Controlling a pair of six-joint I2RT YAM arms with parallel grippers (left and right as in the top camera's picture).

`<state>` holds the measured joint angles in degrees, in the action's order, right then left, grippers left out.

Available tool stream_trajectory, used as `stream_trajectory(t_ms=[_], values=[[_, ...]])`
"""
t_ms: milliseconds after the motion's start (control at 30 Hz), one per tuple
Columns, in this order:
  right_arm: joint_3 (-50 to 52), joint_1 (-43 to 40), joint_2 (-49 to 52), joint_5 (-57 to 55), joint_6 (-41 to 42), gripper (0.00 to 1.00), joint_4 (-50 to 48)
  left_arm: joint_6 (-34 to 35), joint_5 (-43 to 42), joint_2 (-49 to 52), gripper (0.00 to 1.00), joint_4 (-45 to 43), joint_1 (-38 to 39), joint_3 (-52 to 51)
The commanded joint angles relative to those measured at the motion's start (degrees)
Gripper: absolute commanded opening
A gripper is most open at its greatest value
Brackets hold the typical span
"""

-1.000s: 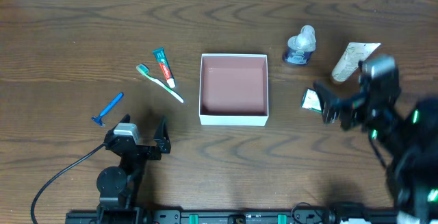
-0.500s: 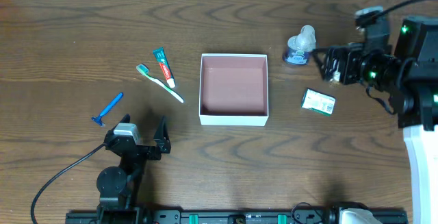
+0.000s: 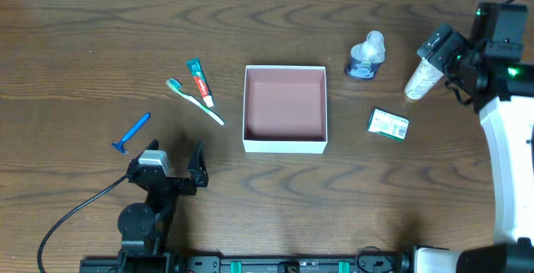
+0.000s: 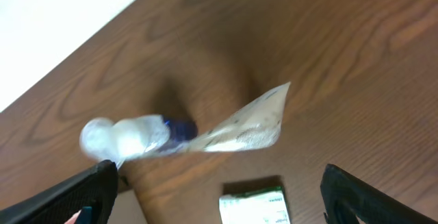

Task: Pack container
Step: 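Reach the right gripper to the white Pantene tube and grasp it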

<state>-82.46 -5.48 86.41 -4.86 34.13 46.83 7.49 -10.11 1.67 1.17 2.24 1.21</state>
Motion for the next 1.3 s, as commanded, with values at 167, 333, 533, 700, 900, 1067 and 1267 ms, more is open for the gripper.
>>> stream_trajectory(t_ms=[167,333,533,700,900,1067,1267], values=[[-1.1,-1.3,2.8,-2.4,8.1,0.9,0.1,-0.1,-0.6,0.1,0.98,2.0,-0.3,-1.0],[-1.1,-1.8,3.8,-2.4,8.7,0.86,-0.2,-0.1,-0.6,0.1,0.98,2.0,-0.3,-1.0],[-1.1,-2.1,6.3,-2.4,8.8,0.82,-1.2,-0.1,-0.6,0.1,0.98,2.0,-0.3,-1.0],[-1.1,-2.1,8.5,-2.1,9.0,0.75,-2.9,-0.1,-0.6,0.1,0.98,2.0,-0.3,-1.0],[-1.1,-2.1,9.2,-2.0,8.9,0.4,-4.4,-0.1,-0.6,0.1,0.98,2.0,-0.3,-1.0],[-1.1,-2.1,9.2,-2.0,8.9,0.1,-4.4,-0.1,-0.6,0.1,0.98,2.0,-0.3,-1.0],[-1.1,-2.1,9.2,-2.0,5.5,0.01,-4.2,-0.1,-0.6,0.1,0.98,2.0,-0.3,-1.0]])
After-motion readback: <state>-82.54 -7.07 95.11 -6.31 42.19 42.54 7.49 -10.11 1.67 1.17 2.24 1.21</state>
